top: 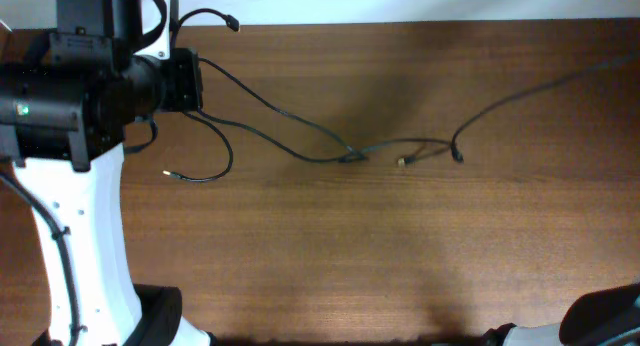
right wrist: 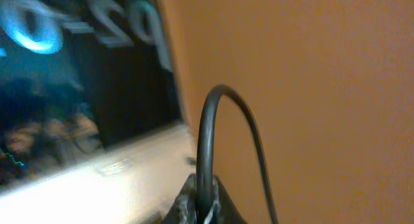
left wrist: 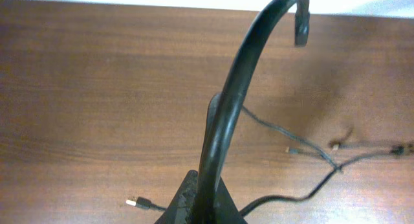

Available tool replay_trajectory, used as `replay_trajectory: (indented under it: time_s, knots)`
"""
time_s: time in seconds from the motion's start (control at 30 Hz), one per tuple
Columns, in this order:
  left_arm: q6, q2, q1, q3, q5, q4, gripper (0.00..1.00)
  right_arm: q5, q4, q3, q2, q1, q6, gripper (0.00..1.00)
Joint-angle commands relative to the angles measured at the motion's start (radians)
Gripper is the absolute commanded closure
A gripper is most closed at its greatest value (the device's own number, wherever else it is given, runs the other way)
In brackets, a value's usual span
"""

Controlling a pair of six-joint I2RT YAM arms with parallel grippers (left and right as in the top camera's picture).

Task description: Untangle cables

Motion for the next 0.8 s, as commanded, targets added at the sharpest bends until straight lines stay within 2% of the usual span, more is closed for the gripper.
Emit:
replay_trajectory:
  time_s: [0.0, 0.1, 0.2, 0.33, 0.47, 0.7, 0.73, 0.77]
  knots:
    - [0.009, 0.046, 0.0, 0.015, -0.012, 0.008, 1.0, 0.008, 0.047, 0.107, 0.127, 0.044, 0.027, 0.96]
    - [0.008, 0.08, 0.0, 0.015, -0.014, 0.017, 1.0, 0.023, -0.114, 0.25, 0.358, 0.043, 0.026, 0.96]
    - [0.009, 0.092, 0.0, 0.015, -0.022, 0.023, 1.0, 0.04, -0.202, 0.271, 0.503, 0.032, 0.001, 0.96]
    - [0.009, 0.092, 0.0, 0.015, -0.057, 0.019, 1.0, -0.014, -0.364, 0.27, 0.559, -0.067, 0.065, 0.96]
    - [0.009, 0.092, 0.001, 0.015, -0.061, 0.016, 1.0, -0.013, -0.5, 0.27, 0.603, -0.129, 0.063, 0.96]
    - [0.009, 0.092, 0.001, 0.015, -0.061, 0.003, 1.0, -0.072, -0.532, 0.269, 0.654, -0.139, 0.026, 0.96]
    - [0.009, 0.092, 0.001, 0.015, -0.061, 0.004, 1.0, -0.074, -0.536, 0.269, 0.654, -0.139, 0.031, 0.2]
    - [0.009, 0.092, 0.001, 0.015, -0.064, 0.003, 1.0, -0.091, -0.549, 0.27, 0.65, -0.139, 0.034, 0.01]
